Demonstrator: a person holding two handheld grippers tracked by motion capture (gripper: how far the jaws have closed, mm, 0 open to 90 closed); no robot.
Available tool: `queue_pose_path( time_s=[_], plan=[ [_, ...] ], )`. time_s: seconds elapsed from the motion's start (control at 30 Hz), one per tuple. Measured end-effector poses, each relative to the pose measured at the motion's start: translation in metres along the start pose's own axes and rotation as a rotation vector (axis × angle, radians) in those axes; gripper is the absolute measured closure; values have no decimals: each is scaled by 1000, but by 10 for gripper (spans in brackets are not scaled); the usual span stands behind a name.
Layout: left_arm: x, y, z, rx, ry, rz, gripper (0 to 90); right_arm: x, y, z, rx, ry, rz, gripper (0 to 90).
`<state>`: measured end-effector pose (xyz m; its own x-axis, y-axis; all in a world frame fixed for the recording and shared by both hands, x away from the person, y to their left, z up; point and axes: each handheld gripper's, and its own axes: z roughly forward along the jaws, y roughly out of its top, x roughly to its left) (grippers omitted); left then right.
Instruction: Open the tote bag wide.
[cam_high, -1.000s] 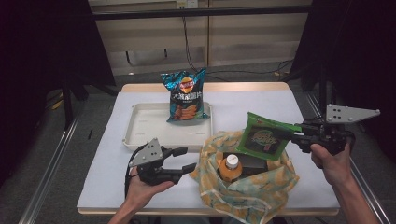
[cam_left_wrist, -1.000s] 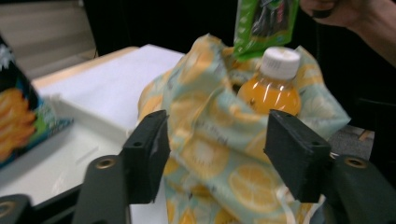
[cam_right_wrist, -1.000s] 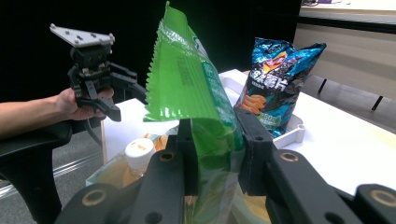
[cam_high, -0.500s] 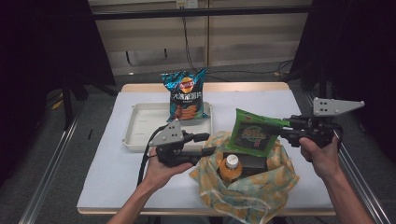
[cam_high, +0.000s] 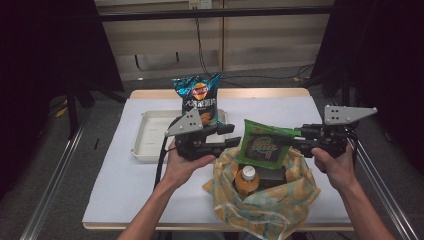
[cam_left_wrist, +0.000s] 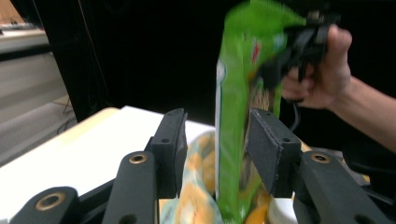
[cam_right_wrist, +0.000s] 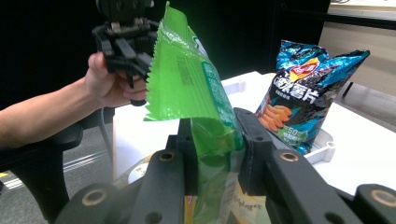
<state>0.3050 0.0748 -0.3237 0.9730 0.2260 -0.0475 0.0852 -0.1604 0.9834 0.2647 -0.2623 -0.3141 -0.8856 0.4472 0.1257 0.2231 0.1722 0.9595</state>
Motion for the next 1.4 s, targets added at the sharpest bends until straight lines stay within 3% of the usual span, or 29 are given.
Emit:
queue_pose_path(
  time_s=[0.1,0.17,0.43,0.67,0.73,1.07,1.17,1.37,1.4],
  plan=[
    [-1,4,5,-17,-21,-2,566,0,0,2,5,0,2,739],
    [-1,5,10,-16,-38,8,566,0,-1,3,9,-2,1,740],
    [6,5,25,1,-63,-15,601,1,-2,7,26,6,-2,740],
    [5,7,35,11,-106,7,612,1,-3,9,27,13,-3,740],
    [4,9,38,-1,-102,2,595,2,-3,10,28,14,-3,740],
    [3,11,41,18,-123,47,743,0,-6,5,14,3,0,739],
    [3,11,42,-4,-139,45,754,0,-6,4,-3,-1,-4,687],
    [6,13,38,3,-124,55,756,1,-8,-4,-15,-48,14,421],
    [6,13,38,3,-124,55,756,1,-8,-4,-15,-48,14,421]
  ],
)
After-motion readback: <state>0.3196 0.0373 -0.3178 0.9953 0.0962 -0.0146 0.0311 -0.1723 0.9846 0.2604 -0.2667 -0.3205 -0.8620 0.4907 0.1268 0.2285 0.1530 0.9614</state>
